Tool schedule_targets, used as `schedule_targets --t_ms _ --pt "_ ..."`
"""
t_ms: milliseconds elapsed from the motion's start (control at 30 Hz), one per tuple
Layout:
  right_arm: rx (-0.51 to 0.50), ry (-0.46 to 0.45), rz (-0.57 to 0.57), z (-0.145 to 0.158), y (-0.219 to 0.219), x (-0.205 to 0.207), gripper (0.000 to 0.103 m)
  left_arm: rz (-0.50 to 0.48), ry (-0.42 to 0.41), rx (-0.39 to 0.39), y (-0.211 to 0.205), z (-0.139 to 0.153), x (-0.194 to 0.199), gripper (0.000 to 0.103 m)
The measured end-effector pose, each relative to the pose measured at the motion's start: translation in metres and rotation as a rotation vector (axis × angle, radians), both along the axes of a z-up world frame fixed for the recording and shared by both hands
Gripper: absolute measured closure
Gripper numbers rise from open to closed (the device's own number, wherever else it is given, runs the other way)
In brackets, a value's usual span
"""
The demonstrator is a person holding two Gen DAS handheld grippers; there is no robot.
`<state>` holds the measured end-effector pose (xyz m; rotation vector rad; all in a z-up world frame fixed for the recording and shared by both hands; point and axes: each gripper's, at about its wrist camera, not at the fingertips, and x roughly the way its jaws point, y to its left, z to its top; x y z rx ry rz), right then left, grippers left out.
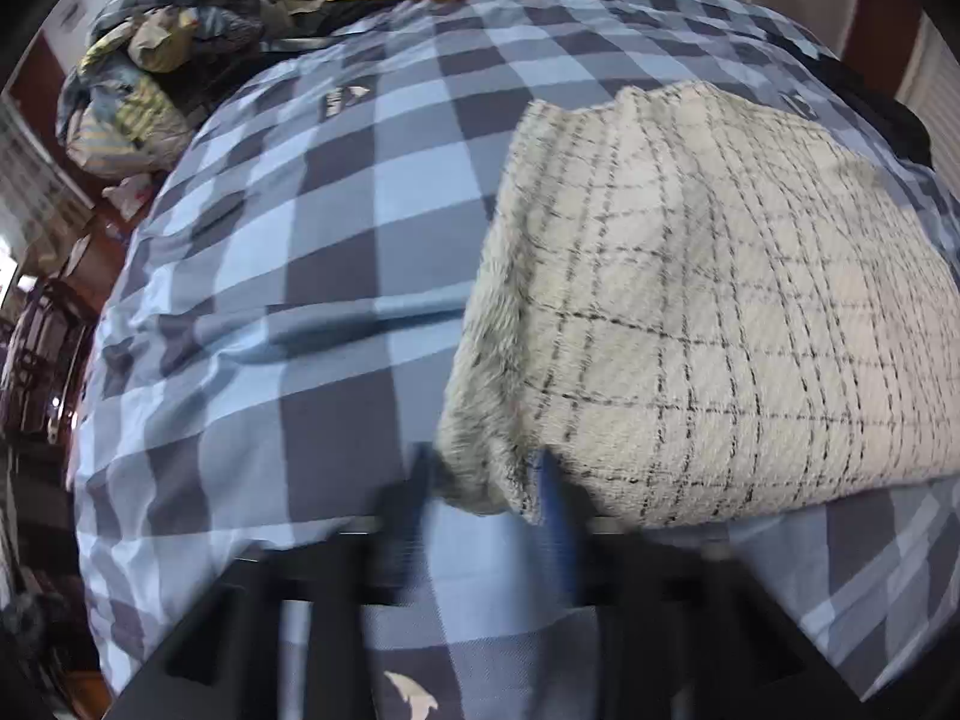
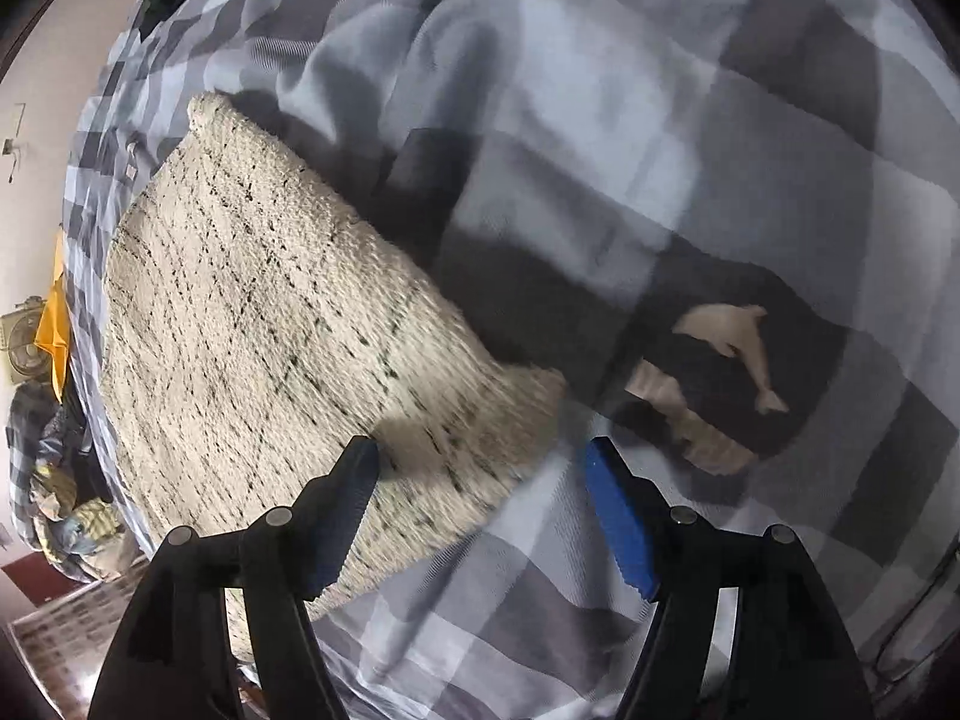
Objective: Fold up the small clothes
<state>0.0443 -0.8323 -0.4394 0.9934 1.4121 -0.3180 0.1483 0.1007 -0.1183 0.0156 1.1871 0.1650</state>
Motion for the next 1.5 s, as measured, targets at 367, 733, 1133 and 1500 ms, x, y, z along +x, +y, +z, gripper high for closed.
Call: schedule_targets --t_ms 367,733,1133,1500 --pt "0.129 -0.051 -0.094 -0.021 -0.015 0.012 0.043 0.083 -0.078 -0.078 0.023 0.058 -0.014 0.0" --pt "0.162 -0.208 -0.127 0.019 -0.014 -0.02 0.091 0.056 -0.108 -0.07 0.02 0.075 -0.049 0.0" --pt "0.185 -0.313 -0.215 0.049 -0.018 -0.057 0.093 0.055 -0.117 -0.081 0.026 0.08 -0.052 0.0" --pt "-0.108 -0.444 -0.045 0.135 0.049 -0.019 0.094 0.024 -0.161 -0.155 0.03 0.107 -0.047 0.0"
